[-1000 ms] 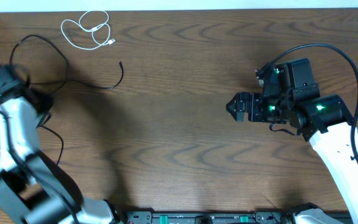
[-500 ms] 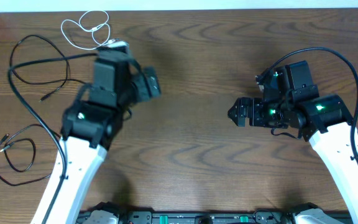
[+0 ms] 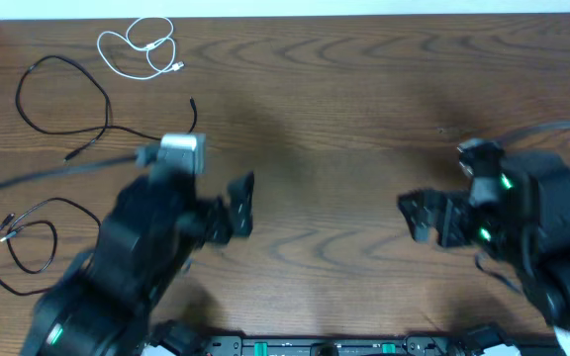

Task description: Untangle cables

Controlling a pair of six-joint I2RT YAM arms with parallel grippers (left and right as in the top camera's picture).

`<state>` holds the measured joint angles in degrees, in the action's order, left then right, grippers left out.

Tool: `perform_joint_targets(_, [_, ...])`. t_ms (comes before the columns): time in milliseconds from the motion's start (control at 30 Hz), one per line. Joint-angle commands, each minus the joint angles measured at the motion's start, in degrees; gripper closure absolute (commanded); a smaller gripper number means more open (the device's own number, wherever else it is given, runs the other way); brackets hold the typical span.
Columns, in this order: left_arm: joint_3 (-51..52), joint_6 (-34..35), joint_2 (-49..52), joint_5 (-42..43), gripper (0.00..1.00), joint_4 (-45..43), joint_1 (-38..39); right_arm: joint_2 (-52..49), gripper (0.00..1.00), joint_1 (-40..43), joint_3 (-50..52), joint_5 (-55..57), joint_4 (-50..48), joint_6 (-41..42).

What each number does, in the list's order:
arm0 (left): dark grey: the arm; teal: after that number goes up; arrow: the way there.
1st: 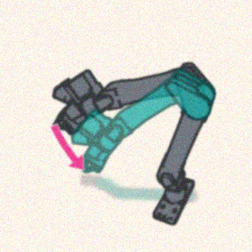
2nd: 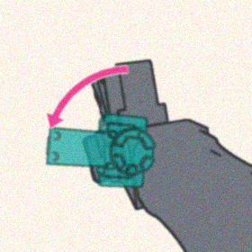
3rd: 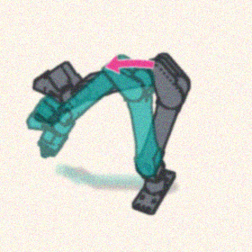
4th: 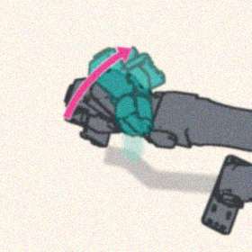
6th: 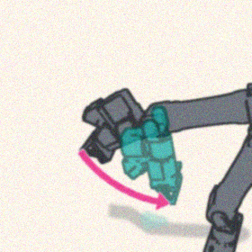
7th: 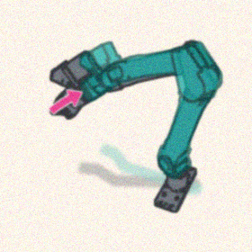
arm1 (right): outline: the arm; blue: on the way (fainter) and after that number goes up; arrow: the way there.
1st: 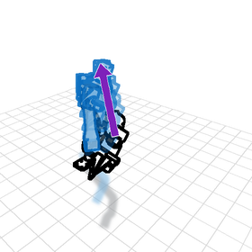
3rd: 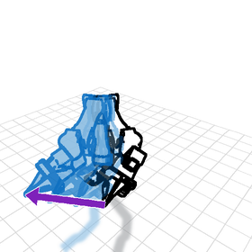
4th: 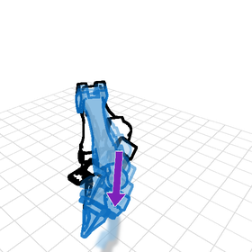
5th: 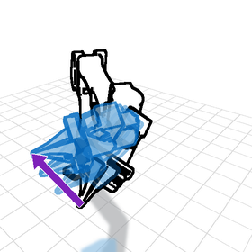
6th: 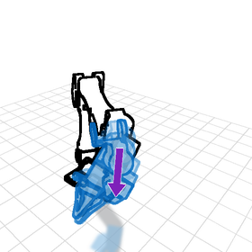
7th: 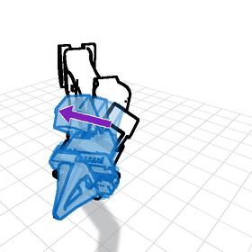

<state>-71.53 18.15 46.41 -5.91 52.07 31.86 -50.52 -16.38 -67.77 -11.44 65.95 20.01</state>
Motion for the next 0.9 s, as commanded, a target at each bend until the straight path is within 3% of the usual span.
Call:
perform_joint_targets(0, [2.8, 1.2, -5.9, -0.8, 0.00, 2.2, 2.6, 6.5, 0.01, -0.2, 0.4, 8.2, 3.5, -0.8])
perform_joint_targets(133, [5.5, 2.0, -10.0, -1.2, 0.00, 5.2, 2.6, 11.5, 0.01, -0.2, 1.9, 9.0, 5.2, -0.6])
perform_joint_targets(300, [5.7, 2.1, -10.1, -0.8, 0.00, 7.9, 2.6, 12.7, 0.01, -0.2, 2.0, 8.9, 7.0, 9.3])
perform_joint_targets(867, [5.7, 2.1, -10.1, -0.8, 0.00, 8.0, 2.6, 12.7, 0.01, -0.2, 2.0, 8.9, 7.1, 9.3])
